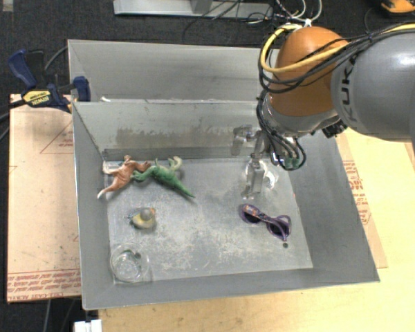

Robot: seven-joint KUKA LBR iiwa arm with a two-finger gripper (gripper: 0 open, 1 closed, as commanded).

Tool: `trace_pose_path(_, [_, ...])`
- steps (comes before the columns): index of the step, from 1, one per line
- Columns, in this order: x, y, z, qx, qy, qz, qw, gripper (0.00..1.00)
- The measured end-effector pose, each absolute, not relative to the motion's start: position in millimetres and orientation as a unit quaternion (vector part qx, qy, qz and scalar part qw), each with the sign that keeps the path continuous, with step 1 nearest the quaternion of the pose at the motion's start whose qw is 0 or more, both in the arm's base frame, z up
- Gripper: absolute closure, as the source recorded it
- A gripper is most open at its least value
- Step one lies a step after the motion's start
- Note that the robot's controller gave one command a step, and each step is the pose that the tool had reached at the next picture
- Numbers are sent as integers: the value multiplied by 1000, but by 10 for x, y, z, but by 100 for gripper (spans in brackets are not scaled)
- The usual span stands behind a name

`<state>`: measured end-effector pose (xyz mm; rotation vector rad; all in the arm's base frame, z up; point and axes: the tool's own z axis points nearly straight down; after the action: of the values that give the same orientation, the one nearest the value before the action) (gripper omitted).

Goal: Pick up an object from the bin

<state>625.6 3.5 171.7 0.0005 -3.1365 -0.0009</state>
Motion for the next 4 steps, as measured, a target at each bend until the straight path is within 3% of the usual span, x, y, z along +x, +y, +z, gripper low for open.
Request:
trace_pose_path(1, [6268,35,1769,0,-1000,0,-1,0])
trace_pose_path(2, [5928,-642,818,22,-1000,0,6,0])
trace_pose_path(3, [5959,-507,728,142,-990,-1,-2,100])
trace_pose_path(4, [5959,-509,728,142,-990,-1,-2,100])
